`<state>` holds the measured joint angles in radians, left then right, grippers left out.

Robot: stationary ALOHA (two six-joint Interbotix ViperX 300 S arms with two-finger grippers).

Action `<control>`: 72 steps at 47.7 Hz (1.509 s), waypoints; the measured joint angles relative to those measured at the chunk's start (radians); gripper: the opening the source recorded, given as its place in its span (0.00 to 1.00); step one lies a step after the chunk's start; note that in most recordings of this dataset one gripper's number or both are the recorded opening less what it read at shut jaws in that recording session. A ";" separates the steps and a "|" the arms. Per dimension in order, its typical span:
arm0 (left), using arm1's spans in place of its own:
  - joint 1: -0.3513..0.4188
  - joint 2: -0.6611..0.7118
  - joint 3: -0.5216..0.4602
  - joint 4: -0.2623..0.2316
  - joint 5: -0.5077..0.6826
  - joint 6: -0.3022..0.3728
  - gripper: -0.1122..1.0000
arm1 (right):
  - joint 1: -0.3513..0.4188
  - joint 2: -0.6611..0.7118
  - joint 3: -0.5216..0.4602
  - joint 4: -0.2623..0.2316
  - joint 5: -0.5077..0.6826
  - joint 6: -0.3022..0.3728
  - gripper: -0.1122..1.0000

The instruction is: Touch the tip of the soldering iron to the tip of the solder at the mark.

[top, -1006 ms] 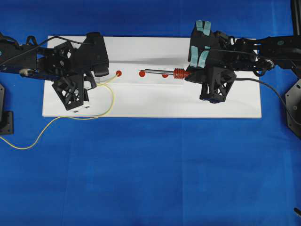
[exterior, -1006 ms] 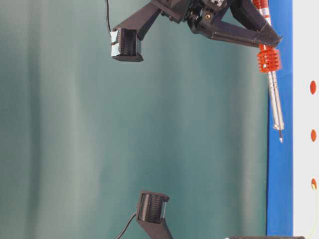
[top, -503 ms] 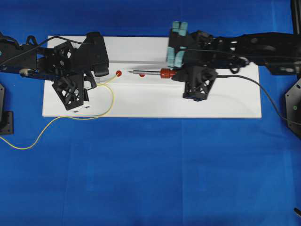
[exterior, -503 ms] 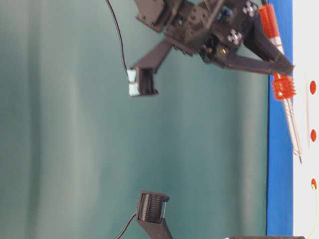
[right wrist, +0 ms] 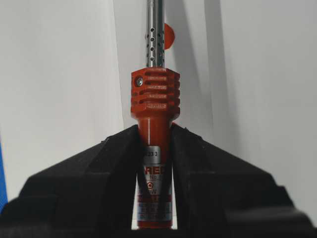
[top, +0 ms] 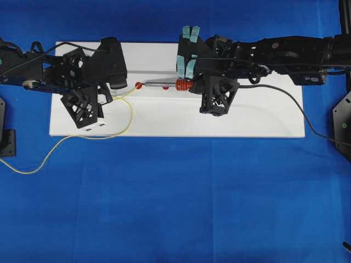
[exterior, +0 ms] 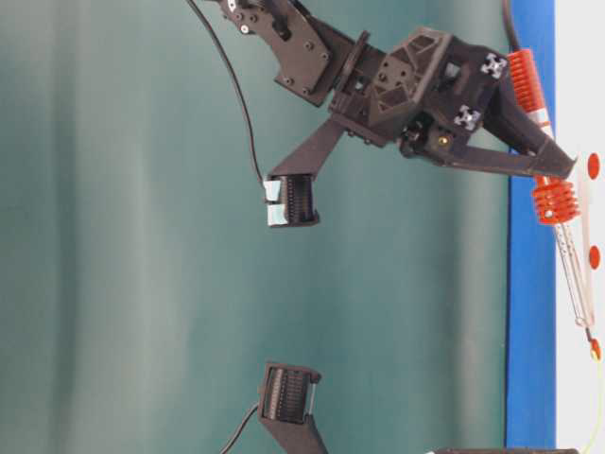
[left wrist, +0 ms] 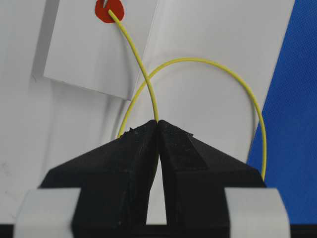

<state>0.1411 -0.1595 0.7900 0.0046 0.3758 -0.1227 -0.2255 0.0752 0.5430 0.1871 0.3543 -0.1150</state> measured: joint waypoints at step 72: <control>0.000 0.012 -0.018 0.000 0.026 0.000 0.12 | 0.002 0.003 -0.011 0.000 0.040 0.002 0.16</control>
<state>0.1411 -0.1473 0.7716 0.0046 0.4019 -0.1227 -0.2240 0.0782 0.5323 0.1871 0.3942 -0.1135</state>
